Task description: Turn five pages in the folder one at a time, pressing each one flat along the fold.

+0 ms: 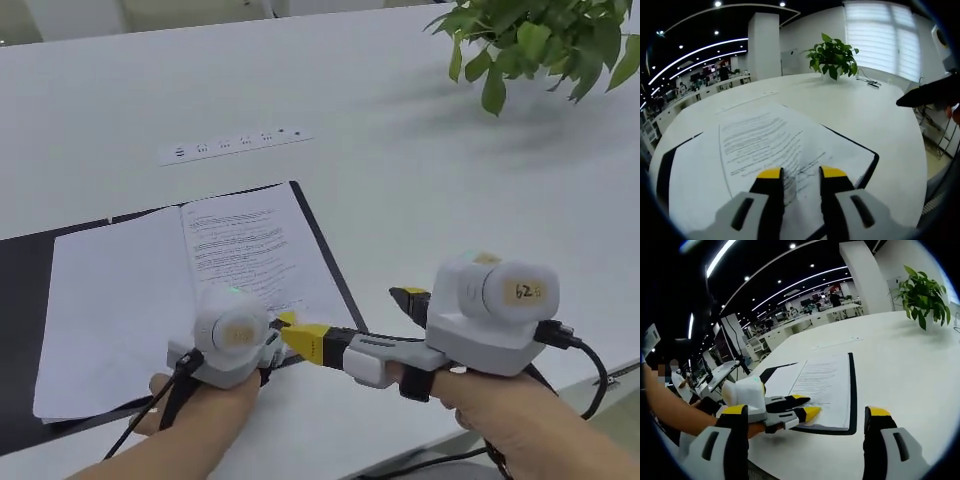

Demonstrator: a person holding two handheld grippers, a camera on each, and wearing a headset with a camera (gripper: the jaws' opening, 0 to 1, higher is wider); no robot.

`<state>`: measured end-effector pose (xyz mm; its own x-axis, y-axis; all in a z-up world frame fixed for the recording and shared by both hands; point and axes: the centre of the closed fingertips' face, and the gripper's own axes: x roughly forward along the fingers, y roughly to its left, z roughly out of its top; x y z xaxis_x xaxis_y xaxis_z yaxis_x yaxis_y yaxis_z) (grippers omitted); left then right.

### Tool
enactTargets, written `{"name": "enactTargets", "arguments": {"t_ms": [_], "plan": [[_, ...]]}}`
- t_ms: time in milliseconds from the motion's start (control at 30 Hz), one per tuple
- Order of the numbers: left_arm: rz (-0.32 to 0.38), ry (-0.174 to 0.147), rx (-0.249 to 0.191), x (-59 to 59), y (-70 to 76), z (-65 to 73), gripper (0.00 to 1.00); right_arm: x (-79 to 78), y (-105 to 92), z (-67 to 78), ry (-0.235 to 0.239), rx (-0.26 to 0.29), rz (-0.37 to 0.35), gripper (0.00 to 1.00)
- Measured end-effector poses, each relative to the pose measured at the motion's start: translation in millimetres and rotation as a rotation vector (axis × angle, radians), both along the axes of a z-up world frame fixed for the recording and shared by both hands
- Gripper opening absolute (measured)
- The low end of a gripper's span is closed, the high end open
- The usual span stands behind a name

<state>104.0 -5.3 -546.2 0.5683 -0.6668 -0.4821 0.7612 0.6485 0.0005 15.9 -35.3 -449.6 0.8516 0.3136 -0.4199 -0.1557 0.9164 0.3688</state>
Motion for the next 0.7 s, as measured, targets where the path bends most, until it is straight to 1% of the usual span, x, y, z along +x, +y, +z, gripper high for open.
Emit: {"name": "enactTargets", "arguments": {"t_ms": [33,67,100,133,167,200,233,300,333,367,400,433,533,567,600,633,667,700], "plan": [[-0.004,-0.003,0.003,-0.3,0.1,0.2,0.27,0.2,-0.2,-1.3,0.006,-0.003,-0.001,0.95],[-0.001,0.005,-0.003,-0.4,0.2,-0.1,0.26,0.8,-0.7,-2.3,0.008,-0.004,-0.001,0.95],[-0.001,0.002,-0.002,-0.5,0.3,-0.1,0.26,1.2,-1.0,-2.6,0.008,0.000,-0.005,0.95],[0.004,0.001,-0.004,0.4,0.7,0.4,0.21,1.6,-1.1,-3.1,0.012,0.007,-0.010,0.94],[0.041,0.012,0.004,5.8,7.6,-0.5,0.15,2.3,-0.9,-3.4,0.014,0.019,-0.014,0.94],[0.024,0.027,-0.010,4.9,5.6,-1.1,0.14,2.7,-0.7,-3.5,0.015,0.025,-0.017,0.94],[0.011,0.005,0.010,5.6,5.5,-1.1,0.14,3.3,-0.8,-4.3,0.019,0.029,-0.021,0.94],[0.014,0.010,0.007,5.8,6.1,-1.6,0.12,3.9,-0.3,-5.7,0.022,0.030,-0.023,0.93],[0.019,0.015,0.001,7.5,6.9,-1.3,0.12,4.3,1.0,-6.6,0.024,0.037,-0.024,0.93],[0.016,0.015,0.005,6.7,6.3,-1.7,0.12,4.7,1.7,-7.6,0.027,0.044,-0.026,0.92],[0.013,0.014,0.007,6.6,6.1,-1.9,0.11,5.4,2.9,-10.2,0.037,0.061,-0.032,0.92],[0.018,0.022,0.000,6.5,6.4,-2.2,0.11,5.9,4.6,-11.4,0.043,0.078,-0.034,0.90],[0.016,0.021,-0.002,6.7,6.3,-2.7,0.11,7.5,7.4,-15.2,0.065,0.127,-0.056,0.85],[0.020,0.025,-0.007,7.1,6.2,-3.1,0.11,8.3,8.7,-16.3,0.074,0.154,-0.065,0.82],[0.017,0.022,-0.006,6.8,6.2,-3.2,0.11,9.4,9.7,-18.4,0.088,0.194,-0.085,0.78],[0.016,0.020,-0.006,6.7,6.2,-3.0,0.11,10.4,9.4,-19.9,0.097,0.218,-0.102,0.73],[0.017,0.020,-0.009,6.8,6.2,-3.1,0.11,12.1,9.4,-21.7,0.104,0.254,-0.123,0.69],[0.016,0.019,-0.009,6.9,5.9,-3.2,0.11,12.5,9.8,-23.6,0.115,0.277,-0.133,0.65]]}}
